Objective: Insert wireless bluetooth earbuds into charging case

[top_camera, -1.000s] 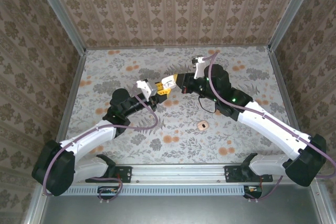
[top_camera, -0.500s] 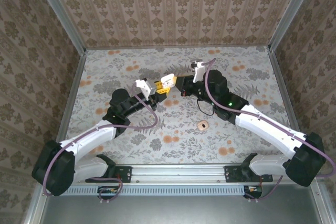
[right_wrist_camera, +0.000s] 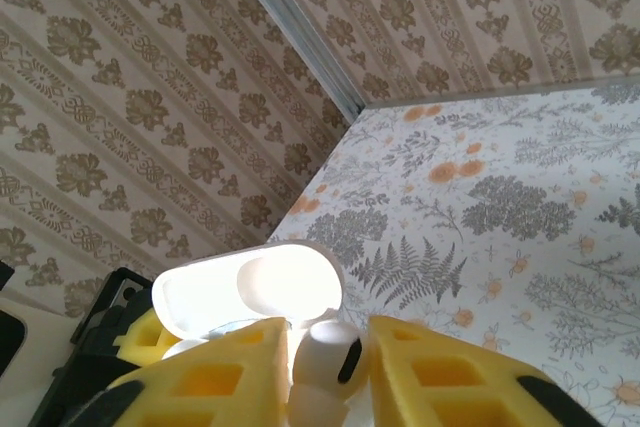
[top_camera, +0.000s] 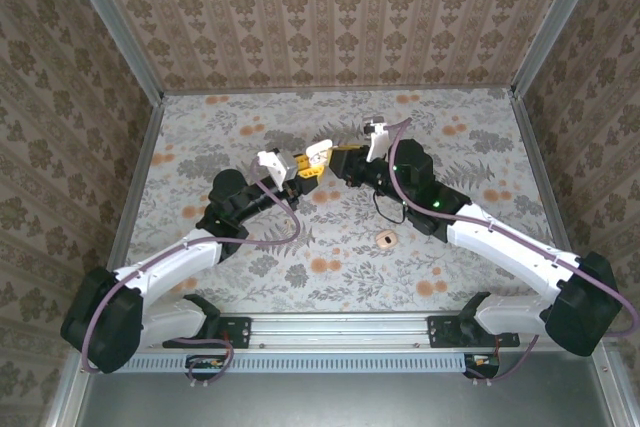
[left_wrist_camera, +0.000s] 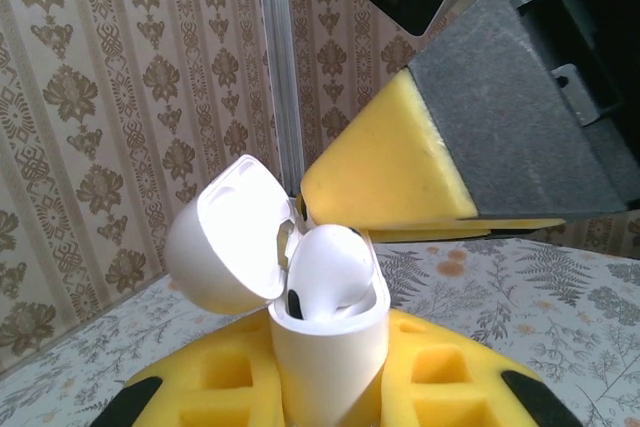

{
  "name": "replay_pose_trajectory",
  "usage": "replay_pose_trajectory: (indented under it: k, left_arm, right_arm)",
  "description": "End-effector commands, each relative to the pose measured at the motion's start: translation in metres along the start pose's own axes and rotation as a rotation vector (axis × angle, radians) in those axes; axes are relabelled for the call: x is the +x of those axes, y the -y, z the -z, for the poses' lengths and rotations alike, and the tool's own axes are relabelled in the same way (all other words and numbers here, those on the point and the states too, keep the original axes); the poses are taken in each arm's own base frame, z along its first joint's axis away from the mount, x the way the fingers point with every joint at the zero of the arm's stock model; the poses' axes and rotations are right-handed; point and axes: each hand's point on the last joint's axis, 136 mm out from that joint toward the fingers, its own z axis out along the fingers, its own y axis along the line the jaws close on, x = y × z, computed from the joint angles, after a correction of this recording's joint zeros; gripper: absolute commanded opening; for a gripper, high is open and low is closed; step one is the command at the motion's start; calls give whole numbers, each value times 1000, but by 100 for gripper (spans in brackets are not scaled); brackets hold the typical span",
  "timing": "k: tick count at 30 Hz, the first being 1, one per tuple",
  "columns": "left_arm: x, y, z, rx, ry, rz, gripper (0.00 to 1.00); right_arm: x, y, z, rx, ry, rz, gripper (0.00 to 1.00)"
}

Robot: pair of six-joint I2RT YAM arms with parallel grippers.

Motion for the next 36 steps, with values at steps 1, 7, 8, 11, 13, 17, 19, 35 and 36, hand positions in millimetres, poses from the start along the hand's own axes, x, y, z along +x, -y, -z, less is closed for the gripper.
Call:
replay_pose_trajectory:
  k: [1, 7, 8, 11, 13, 17, 19, 35, 36]
  left_arm:
    - [-27, 2, -2, 12, 90, -31, 0]
    - [-26, 2, -2, 8, 86, -34, 0]
    - [-26, 2, -2, 9, 84, -33, 0]
    - [-26, 1, -3, 8, 82, -33, 0]
    - [-25, 1, -3, 8, 78, -30, 0]
    - [-25, 1, -4, 15, 75, -21, 0]
    - [-25, 2, -4, 18, 76, -18, 0]
    - [-25, 5, -7, 47, 69, 1, 0]
    - [-25, 4, -7, 46, 69, 0, 0]
  right_arm:
    - [6, -15, 8, -42, -65, 7, 34]
    - [-8, -28, 21, -45, -88, 0, 46]
    - [-12, -31, 24, -41, -93, 2, 48]
    - [-23, -41, 33, -43, -116, 23, 54]
    - [-27, -46, 37, -40, -145, 37, 56]
    - [-36, -51, 45, -34, -178, 45, 58]
    - [-41, -43, 48, -2, -184, 23, 56]
    - [-11, -3, 20, -13, -331, -215, 13]
    - [-10, -3, 20, -17, -333, -219, 13]
